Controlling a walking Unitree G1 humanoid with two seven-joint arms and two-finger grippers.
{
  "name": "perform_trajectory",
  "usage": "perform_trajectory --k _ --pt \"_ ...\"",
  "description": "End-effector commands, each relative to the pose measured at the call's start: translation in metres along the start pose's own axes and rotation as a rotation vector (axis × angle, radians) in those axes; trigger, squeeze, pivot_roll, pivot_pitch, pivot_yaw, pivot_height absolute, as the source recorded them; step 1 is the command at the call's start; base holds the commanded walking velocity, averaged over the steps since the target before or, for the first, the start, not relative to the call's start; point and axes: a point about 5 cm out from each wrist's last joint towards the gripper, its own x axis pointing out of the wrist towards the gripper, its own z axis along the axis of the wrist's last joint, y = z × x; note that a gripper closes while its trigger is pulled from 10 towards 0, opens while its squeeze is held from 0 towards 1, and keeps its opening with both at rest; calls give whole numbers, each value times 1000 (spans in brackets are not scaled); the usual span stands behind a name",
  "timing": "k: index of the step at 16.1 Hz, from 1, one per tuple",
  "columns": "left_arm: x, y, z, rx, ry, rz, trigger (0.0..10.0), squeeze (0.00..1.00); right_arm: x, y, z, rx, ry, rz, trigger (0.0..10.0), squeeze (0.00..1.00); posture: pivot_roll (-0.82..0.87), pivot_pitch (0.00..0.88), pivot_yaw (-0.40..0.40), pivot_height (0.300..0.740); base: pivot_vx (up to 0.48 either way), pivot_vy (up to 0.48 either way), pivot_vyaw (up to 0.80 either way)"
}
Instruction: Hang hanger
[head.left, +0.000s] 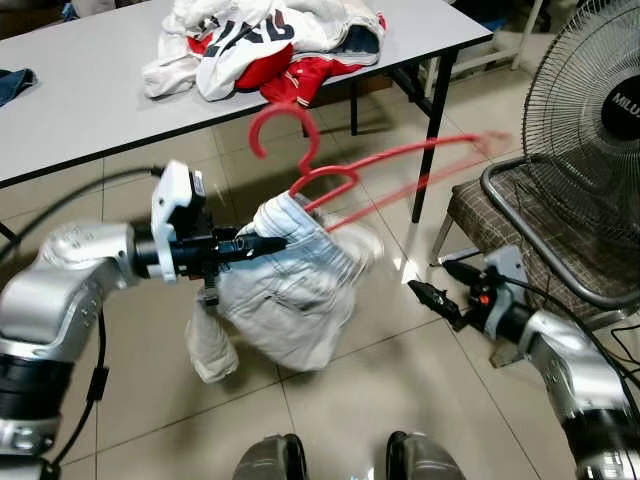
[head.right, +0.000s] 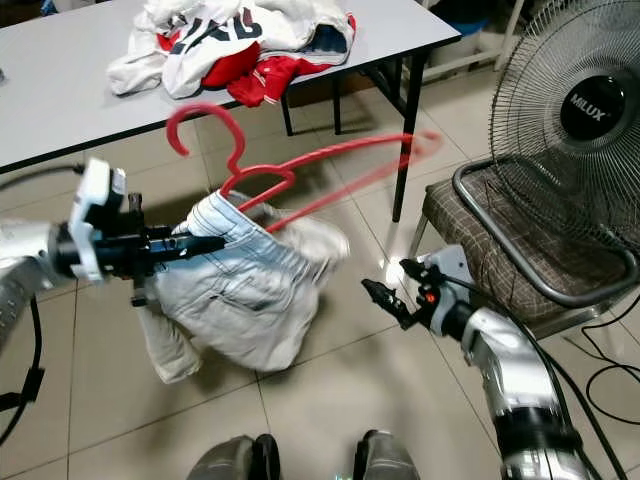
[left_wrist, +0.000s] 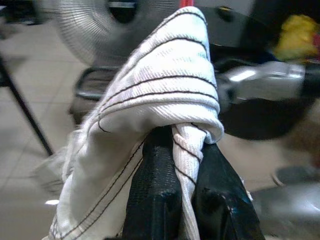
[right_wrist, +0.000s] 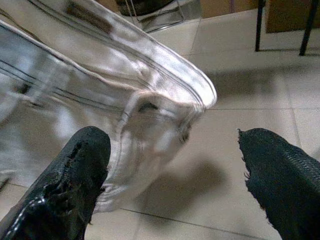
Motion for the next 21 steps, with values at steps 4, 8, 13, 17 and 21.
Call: perform_trajectory --k 4,8,13,17,21 --pt "2 -6 26 82 -7 -120 0 0 2 -9 26 -75 -88 25 10000 1000 -41 174 91 740 0 0 0" --pt "8 -12 41 102 -24 -218 0 0 14 8 40 -167 -104 221 10000 1000 -41 177 84 740 0 0 0" --pt "16 -30 70 131 -86 -358 0 0 36 27 41 -285 -40 424 10000 0 -7 189 81 740 0 0 0" --pt "15 -30 73 139 -70 -366 0 0 41 25 65 -203 -167 414 10000 0 5 192 72 740 0 0 0" --pt "17 -29 73 119 -69 -362 0 0 28 26 69 -126 -256 448 10000 0 1 196 75 740 0 0 0"
